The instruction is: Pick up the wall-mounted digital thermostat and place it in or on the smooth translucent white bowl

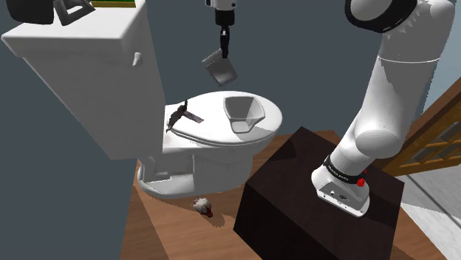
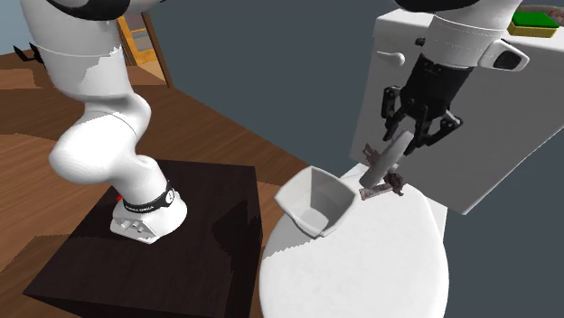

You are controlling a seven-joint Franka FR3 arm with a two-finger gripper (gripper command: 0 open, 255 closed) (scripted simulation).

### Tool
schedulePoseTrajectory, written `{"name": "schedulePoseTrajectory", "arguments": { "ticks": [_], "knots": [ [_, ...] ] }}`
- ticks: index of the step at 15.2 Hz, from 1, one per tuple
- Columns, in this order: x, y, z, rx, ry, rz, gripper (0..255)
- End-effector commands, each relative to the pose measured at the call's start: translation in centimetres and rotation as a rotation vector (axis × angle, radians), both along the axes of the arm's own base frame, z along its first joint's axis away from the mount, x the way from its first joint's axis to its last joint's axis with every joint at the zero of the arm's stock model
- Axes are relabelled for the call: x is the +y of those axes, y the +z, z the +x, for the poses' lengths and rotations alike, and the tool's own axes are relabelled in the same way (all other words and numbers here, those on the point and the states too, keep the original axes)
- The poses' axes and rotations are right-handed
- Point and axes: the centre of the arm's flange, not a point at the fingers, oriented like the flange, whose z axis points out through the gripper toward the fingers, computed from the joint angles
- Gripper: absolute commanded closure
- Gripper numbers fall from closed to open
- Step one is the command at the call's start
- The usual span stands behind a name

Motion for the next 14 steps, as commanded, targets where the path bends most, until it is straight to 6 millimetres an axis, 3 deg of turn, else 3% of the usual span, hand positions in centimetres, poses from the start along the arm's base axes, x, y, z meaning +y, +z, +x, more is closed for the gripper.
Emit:
{"name": "schedulePoseTrajectory", "arguments": {
  "ticks": [1, 12, 14],
  "knots": [
    [-0.6, 0.4, -2.6, -0.001, 0.000, 0.000, 255],
    [-3.2, 3.7, -16.7, -0.001, 0.000, 0.000, 255],
    [-3.2, 2.6, -16.7, -0.001, 0.000, 0.000, 255]
  ]
}}
